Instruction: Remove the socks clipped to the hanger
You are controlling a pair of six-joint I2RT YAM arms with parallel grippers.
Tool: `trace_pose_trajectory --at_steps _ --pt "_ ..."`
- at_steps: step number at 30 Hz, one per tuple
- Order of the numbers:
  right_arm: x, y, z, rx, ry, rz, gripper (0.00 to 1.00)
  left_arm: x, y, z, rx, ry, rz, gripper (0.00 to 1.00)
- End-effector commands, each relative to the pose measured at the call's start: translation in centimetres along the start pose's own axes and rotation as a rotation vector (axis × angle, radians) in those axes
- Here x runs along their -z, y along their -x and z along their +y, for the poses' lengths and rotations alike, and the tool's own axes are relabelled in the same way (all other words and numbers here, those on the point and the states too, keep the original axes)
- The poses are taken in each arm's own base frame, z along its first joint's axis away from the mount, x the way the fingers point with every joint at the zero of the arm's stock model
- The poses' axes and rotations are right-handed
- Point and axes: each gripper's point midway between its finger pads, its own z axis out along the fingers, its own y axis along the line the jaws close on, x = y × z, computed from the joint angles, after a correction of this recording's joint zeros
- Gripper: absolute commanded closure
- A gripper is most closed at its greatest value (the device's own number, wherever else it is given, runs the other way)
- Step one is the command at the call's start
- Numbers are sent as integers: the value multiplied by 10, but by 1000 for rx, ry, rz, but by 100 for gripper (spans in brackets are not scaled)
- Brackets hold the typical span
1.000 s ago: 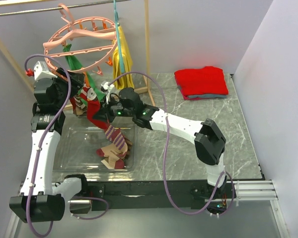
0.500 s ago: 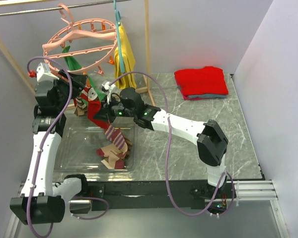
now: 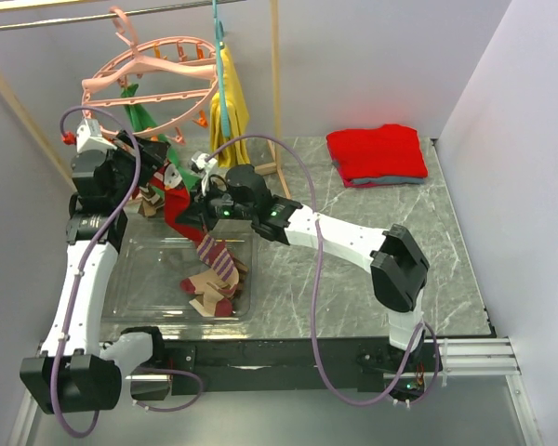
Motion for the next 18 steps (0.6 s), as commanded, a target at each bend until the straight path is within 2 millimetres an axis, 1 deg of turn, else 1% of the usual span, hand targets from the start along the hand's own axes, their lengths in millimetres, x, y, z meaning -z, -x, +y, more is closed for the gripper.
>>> trace_pose_trajectory --at_steps 1,2,3,6,7,9,10,12,13,14,15,16,18 --pt "17 29 24 36 34 -64 100 -1 17 -19 -37 -49 -36 30" --pt "18 29 25 36 33 -65 100 -2 18 -18 -37 -50 -37 32" --pt "18 28 24 37 31 -64 100 -1 20 -22 -37 -66 -46 34" --pt "19 25 24 34 27 -58 100 2 24 -26 -37 -80 -67 46" --pt "19 23 23 31 26 -54 100 2 26 -27 -38 -84 -75 55" --pt "20 22 24 31 24 -54 100 5 29 -31 -45 -92 -87 67" --pt "20 19 23 29 21 -50 100 6 30 -32 -48 -95 -90 76" --pt "21 19 23 30 20 -50 100 8 31 -33 -54 -96 -93 84" --pt "21 18 22 30 17 -46 100 8 33 -33 -55 -93 -97 92" --pt "21 17 21 30 13 -44 100 9 33 -34 -58 -95 -99 96" --pt "21 13 19 26 8 -30 100 9 32 -33 -57 -93 -97 98" --pt "21 13 17 30 -3 -30 100 10 34 -32 -57 -88 -105 99" --pt "22 8 14 27 -15 -12 100 11 34 -32 -53 -87 -113 99"
